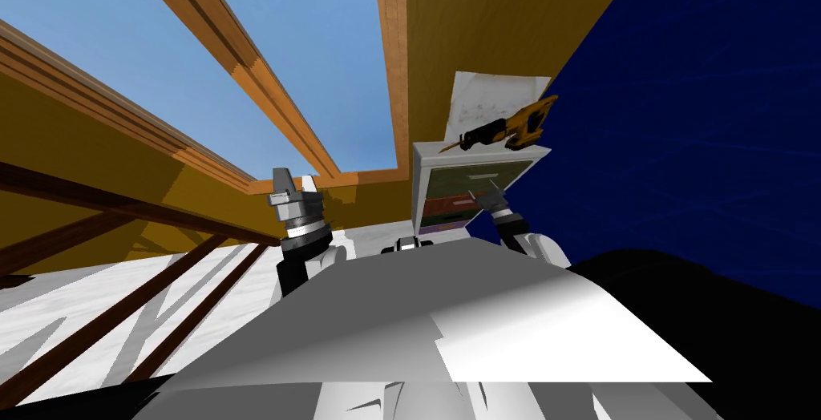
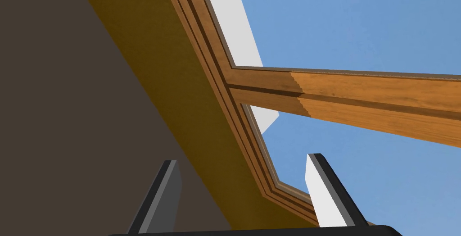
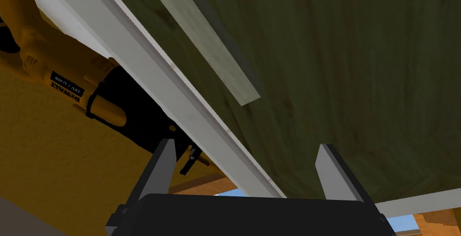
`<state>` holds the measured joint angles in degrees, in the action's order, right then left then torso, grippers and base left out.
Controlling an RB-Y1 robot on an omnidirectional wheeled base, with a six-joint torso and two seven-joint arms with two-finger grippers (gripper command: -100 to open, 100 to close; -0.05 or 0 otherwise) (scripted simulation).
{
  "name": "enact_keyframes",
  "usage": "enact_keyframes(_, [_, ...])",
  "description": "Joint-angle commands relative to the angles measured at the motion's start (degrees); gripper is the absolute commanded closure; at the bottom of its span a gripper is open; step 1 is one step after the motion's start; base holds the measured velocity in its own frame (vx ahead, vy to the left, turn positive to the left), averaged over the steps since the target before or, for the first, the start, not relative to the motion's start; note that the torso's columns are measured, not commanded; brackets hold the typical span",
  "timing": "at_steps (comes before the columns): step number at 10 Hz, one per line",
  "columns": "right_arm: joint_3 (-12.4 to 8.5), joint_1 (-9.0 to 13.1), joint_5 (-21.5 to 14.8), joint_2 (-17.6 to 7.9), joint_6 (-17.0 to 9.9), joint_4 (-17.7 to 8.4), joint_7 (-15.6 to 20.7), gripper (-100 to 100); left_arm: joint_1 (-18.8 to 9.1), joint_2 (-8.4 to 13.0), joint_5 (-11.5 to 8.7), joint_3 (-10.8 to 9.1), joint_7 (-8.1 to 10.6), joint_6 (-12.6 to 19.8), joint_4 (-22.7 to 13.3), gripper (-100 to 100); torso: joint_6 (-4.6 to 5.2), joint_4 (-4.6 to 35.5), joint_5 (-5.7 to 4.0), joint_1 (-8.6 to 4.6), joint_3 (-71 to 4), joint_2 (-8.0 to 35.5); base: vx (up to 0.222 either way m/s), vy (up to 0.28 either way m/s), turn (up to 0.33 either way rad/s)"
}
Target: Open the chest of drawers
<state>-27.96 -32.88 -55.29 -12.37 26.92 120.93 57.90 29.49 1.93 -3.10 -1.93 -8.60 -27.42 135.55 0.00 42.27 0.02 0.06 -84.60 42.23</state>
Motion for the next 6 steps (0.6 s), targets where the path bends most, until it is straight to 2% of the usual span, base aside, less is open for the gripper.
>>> enact_keyframes(1, [-1.4,0.1,-2.3,-0.6,-0.4,-1.1,3.6,-100,0.0,0.0,0.0,0.0,0.0,0.0,0.0,0,0.01,0.0,-0.02,-0.09,0.0,0.1,0.039,0.028,0.039])
enact_keyframes(6, [-4.3,0.0,-7.4,-2.8,-1.5,-2.6,10.2,-100,0.0,0.0,0.0,0.0,0.0,0.0,0.0,0,0.0,0.0,-0.01,-0.04,0.0,0.0,0.055,0.043,0.045])
